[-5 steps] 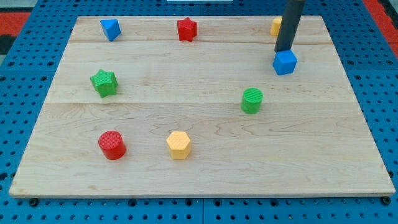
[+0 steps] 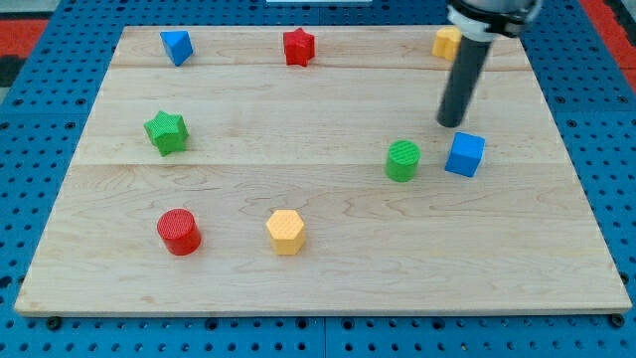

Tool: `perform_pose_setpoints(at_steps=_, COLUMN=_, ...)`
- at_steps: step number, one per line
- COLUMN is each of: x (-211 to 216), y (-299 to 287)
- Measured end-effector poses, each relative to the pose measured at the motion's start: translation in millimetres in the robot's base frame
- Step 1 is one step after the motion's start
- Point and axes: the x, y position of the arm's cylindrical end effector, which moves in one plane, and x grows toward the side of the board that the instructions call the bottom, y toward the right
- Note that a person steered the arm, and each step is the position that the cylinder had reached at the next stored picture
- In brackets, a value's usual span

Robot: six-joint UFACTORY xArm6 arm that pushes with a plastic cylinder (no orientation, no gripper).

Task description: Push the green star to the center left side of the board

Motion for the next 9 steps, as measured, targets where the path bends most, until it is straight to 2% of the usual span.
perform_pose_setpoints(at_steps=2, x=-2.9, y=-114.8)
perform_pose_setpoints(at_steps=4, x=-2.2, y=-135.3)
perform_pose_setpoints(at_steps=5, x=-2.2, y=-159.5)
perform_pose_setpoints(at_steps=7, x=-0.2, y=-252.3)
perform_pose_setpoints(at_steps=8, x=3.4, y=-253.7)
perform_pose_setpoints(at_steps=9, x=14.2, y=-279.9)
